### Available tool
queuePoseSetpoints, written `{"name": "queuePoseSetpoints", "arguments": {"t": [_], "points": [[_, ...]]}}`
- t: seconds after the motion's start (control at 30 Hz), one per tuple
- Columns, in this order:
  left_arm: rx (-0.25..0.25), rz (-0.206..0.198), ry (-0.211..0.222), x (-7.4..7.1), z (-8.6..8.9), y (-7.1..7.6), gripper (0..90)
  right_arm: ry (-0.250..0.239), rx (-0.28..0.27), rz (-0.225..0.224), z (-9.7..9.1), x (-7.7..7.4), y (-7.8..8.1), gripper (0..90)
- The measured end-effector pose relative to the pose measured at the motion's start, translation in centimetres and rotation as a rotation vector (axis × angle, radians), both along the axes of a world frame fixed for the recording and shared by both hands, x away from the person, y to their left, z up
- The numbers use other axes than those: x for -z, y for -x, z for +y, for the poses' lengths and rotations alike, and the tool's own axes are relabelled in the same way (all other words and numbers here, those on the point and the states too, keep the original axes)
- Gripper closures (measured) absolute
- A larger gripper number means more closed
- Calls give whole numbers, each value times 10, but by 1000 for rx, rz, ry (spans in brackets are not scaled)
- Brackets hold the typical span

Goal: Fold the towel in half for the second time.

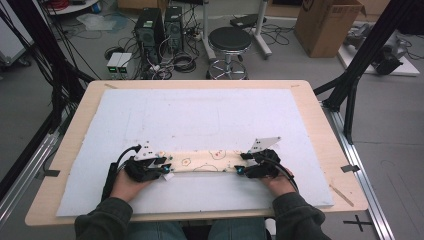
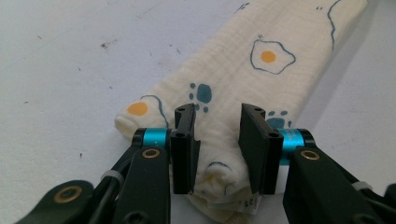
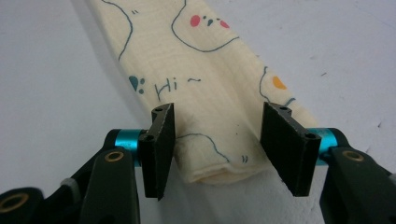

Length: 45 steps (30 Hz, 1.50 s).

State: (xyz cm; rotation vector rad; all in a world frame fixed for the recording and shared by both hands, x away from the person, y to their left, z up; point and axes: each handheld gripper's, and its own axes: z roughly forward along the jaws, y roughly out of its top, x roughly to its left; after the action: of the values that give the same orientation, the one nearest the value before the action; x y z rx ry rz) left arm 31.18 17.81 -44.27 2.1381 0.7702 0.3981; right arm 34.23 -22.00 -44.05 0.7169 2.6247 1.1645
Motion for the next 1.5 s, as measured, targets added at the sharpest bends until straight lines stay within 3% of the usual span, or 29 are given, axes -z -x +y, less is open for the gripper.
{"name": "queuePoseSetpoints", "arguments": {"t": [0.13, 0.27, 0.47, 0.6, 0.73, 1.0, 1.13, 1.33, 1.5], "points": [[1, -1, -3, 0, 0, 0, 659, -6, 3, 2, 0, 0, 0, 435], [0, -7, -4, -1, -1, 1, 656, -46, 2, 12, -2, 1, -1, 406], [15, -27, 73, -9, 4, 4, 595, -138, 10, 12, -10, -5, -2, 323], [15, -28, 81, -15, 7, 3, 533, -174, 23, 12, -16, -10, -3, 312], [-9, -49, 90, -18, 9, 2, 467, -195, 34, 8, -20, -14, -5, 301], [-60, -50, 104, -20, 18, -5, 459, -187, 65, 5, -24, -20, -11, 302], [-105, -38, 121, -19, 22, -14, 474, -178, 81, 6, -23, -20, -17, 312], [-128, 7, 169, -16, 26, -26, 499, -145, 105, 11, -27, -25, -30, 446], [-117, 81, 157, -7, 24, -34, 500, -171, 129, 84, -29, -22, -42, 454]]}}
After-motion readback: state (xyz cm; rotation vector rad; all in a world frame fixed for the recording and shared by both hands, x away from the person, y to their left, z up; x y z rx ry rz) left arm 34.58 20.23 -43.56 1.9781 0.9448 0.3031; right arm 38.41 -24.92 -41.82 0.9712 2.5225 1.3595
